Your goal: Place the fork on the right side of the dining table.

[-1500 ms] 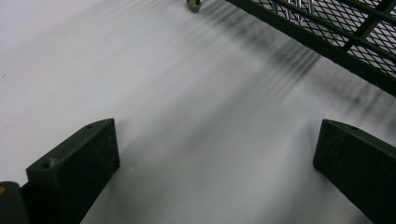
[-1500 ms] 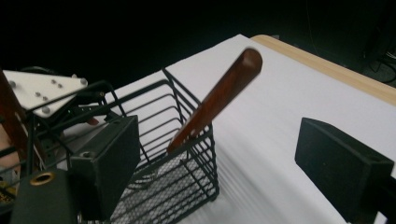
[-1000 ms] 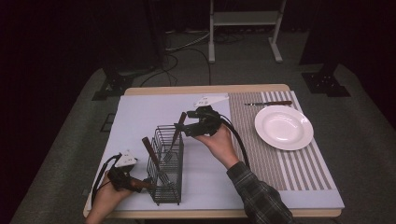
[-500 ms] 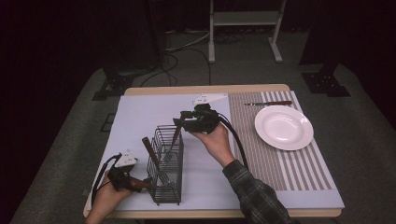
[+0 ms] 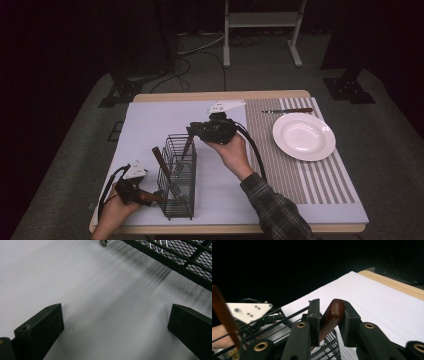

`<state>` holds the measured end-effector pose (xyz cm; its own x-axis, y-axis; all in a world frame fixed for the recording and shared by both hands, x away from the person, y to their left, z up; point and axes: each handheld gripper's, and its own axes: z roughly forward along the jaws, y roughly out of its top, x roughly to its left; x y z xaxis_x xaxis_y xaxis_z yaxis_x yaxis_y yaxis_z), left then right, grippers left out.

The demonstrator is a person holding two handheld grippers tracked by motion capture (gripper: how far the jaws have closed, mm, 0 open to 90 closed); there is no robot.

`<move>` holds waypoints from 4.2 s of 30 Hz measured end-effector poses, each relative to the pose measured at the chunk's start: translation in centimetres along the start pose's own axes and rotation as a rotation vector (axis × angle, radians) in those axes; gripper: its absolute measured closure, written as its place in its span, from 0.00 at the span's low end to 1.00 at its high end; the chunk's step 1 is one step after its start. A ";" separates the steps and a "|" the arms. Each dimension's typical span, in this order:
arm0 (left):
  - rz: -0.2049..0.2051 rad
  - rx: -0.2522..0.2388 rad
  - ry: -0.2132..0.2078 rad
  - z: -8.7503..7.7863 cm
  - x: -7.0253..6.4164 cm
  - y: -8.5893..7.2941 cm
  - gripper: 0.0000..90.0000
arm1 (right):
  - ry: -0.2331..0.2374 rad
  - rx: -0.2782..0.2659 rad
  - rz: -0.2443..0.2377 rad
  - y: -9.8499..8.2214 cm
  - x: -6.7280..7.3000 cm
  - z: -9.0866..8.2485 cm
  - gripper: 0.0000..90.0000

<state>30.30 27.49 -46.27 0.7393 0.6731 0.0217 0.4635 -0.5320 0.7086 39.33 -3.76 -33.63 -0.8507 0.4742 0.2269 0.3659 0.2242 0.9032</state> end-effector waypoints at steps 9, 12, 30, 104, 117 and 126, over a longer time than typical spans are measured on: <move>0.002 0.003 -0.001 0.0 0.0 0.0 0.00 | 0.090 -0.017 0.013 0.3 0.3 -0.5 0.86; 0.002 0.003 -0.001 0.0 0.0 0.0 0.00 | 0.125 -0.026 0.025 0.5 0.4 -0.7 0.89; 0.001 0.001 0.000 0.0 0.0 0.0 0.00 | 0.110 -0.058 -0.038 1.7 1.4 -2.1 0.89; 0.001 0.003 0.000 0.0 0.0 0.0 0.00 | -0.098 -0.202 -0.003 1.0 -1.8 -15.2 0.89; 0.003 0.004 0.000 0.0 0.0 0.0 0.00 | -0.151 -0.215 0.053 -1.5 -3.3 -18.1 0.89; 0.003 0.004 0.000 0.0 0.0 0.0 0.00 | -0.220 -0.224 0.106 -3.2 -4.1 -20.9 0.89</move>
<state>30.29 27.51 -46.24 0.7408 0.6714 0.0233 0.4637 -0.5361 0.7054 33.74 -24.20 -29.83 -0.7014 0.6630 0.2616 0.3347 -0.0176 0.9421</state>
